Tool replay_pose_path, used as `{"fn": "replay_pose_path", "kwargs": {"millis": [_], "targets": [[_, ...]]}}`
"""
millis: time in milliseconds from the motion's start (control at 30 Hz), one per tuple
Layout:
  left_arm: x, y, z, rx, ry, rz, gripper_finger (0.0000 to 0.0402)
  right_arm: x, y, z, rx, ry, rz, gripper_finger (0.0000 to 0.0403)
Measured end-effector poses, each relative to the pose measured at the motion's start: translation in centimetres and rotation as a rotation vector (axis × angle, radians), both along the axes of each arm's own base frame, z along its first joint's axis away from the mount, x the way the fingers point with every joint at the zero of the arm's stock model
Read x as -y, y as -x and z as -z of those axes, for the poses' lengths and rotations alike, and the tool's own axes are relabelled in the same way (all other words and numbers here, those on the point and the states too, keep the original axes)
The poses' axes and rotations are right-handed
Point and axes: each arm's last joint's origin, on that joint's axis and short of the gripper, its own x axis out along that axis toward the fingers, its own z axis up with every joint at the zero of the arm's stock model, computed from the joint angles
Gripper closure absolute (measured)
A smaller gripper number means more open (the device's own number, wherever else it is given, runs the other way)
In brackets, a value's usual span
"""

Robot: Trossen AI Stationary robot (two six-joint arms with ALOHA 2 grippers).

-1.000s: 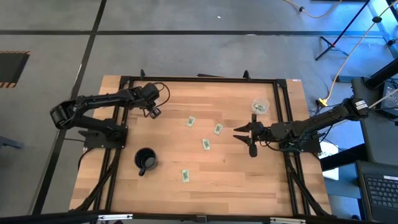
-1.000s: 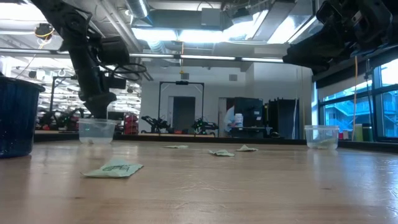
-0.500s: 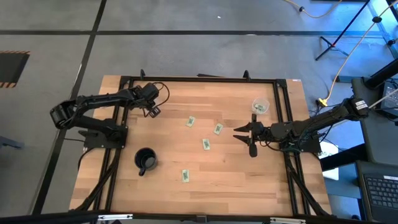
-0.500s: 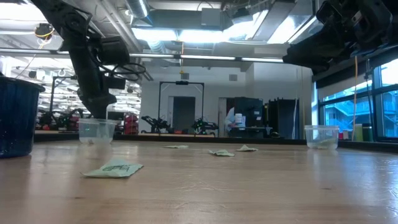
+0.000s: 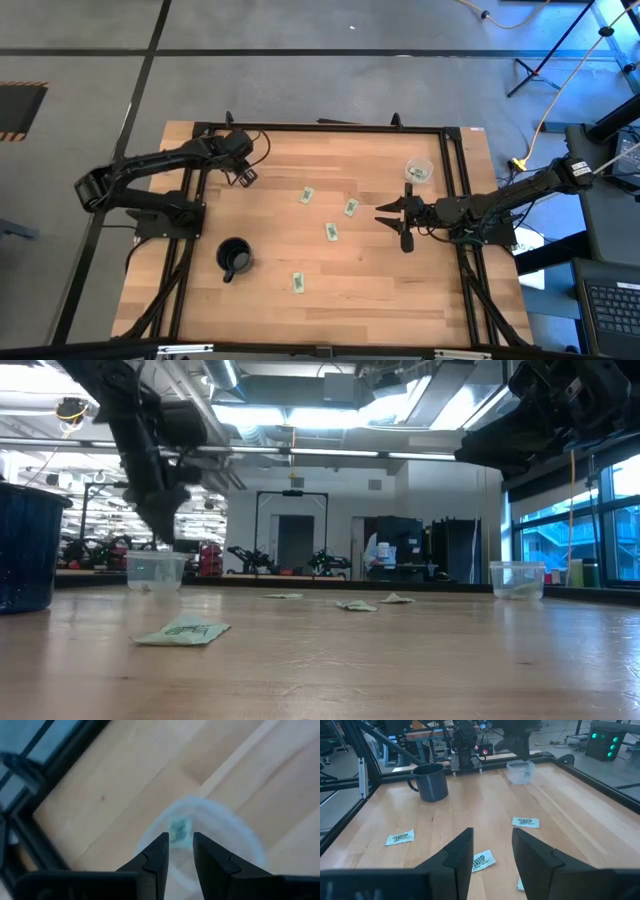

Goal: Pick and place Stevia / Truvia into bins
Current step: Put the stevia packet into the left transparent container

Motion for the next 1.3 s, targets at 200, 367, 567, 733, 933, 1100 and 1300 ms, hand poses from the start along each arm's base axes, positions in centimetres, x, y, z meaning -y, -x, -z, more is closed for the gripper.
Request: {"fn": "replay_pose_path", "kwargs": {"millis": [200,367,567,733,933,1100,1300], "targets": [[0.2,-0.5,-3.0,0.166,-0.079,0.024,0.0317,0.0,0.0,0.0,-0.003,0.025,-0.005,0.0264],[0.7,-1.4,-4.0,0.306,-0.074,0.144,0.0317,0.0,0.0,0.0,-0.003,0.026,-0.005,0.0264],[2.2,-3.7,-3.8,0.362,-0.041,0.418,0.0303,0.0,0.0,0.0,-0.004,0.027,-0.005,0.0264],[3.9,-5.8,-3.3,0.383,-0.041,0.594,0.0266,0.0,0.0,0.0,-0.004,0.028,-0.005,0.0264],[4.2,-8.4,-2.1,0.447,-0.027,0.603,0.0235,0.0,0.0,0.0,-0.004,0.028,-0.005,0.0264],[3.6,-10.0,-0.5,0.46,0.011,0.578,0.0235,0.0,0.0,0.0,-0.004,0.028,-0.005,0.0264],[2.9,-12.7,0.6,0.445,0.066,0.604,0.0241,0.0,0.0,0.0,-0.004,0.028,-0.006,0.0264]]}}
